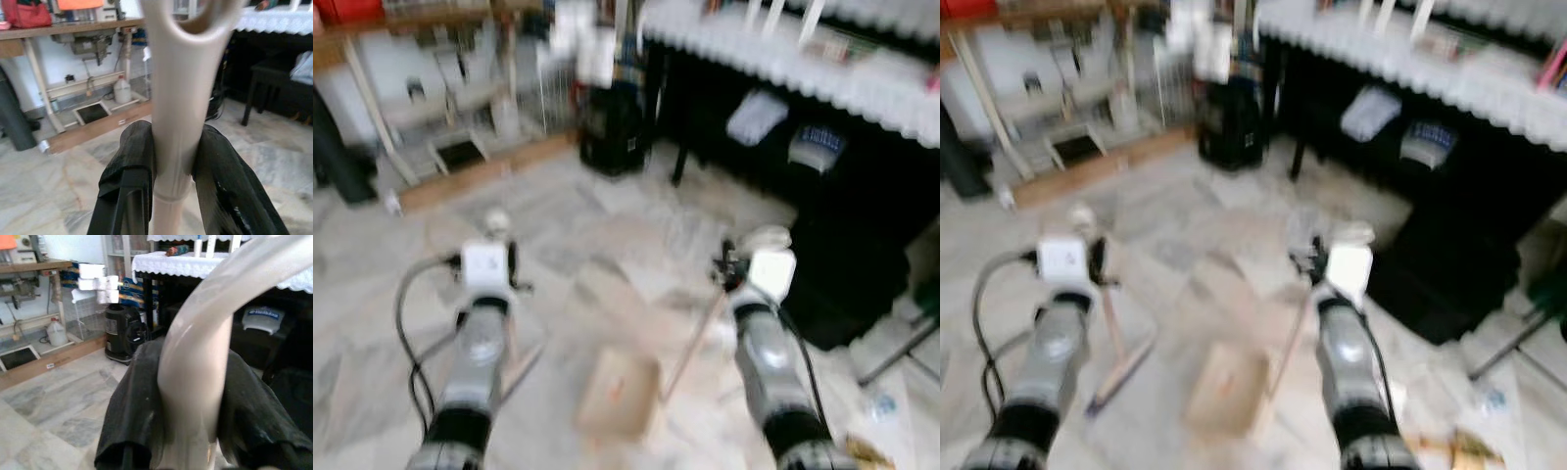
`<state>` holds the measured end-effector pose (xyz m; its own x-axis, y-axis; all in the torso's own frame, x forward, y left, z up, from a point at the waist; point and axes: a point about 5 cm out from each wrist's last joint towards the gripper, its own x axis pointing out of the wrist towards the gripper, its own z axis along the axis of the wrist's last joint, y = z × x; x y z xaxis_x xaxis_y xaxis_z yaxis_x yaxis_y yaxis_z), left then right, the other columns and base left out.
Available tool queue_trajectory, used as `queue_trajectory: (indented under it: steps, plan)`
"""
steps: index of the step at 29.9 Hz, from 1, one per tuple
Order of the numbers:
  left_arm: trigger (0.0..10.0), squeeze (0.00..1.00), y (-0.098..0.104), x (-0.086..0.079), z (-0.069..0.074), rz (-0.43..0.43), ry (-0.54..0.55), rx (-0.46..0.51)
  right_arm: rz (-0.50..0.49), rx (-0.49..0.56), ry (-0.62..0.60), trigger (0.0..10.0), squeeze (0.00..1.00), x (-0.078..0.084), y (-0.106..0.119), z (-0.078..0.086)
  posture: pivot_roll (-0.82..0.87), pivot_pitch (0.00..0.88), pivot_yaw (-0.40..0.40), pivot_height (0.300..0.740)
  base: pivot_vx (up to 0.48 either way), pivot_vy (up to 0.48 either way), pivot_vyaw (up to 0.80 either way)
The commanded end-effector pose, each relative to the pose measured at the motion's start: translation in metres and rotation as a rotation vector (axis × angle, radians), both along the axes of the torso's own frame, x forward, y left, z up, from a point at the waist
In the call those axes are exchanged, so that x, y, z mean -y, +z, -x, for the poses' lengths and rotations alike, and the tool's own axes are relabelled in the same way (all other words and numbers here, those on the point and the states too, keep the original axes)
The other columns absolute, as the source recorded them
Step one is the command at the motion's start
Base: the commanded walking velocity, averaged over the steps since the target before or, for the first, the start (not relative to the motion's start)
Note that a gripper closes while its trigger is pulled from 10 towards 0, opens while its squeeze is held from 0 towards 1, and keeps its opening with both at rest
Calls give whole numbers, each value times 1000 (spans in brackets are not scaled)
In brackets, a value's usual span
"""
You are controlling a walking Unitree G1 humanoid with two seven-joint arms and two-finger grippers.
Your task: Sweep floor
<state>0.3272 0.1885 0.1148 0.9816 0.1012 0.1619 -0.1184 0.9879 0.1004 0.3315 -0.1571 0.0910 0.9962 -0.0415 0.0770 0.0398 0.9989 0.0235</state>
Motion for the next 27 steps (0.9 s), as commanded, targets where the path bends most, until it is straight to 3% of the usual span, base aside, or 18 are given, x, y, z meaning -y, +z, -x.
queue_trajectory:
  steps: [1,18,27]
  plan:
    - [10000,0,11,0,-3,-6,-7,48,-8,45,12,10000,0,-5,10,-4,30,0,-43,740,0,0,-731]
    - [10000,0,10,-1,-2,-2,-13,38,-10,45,9,10000,0,-5,10,-4,30,0,-44,740,0,0,-731]
    - [10000,0,11,0,-2,8,-19,47,-9,60,4,10000,0,-3,12,-4,27,0,-45,740,0,0,0]
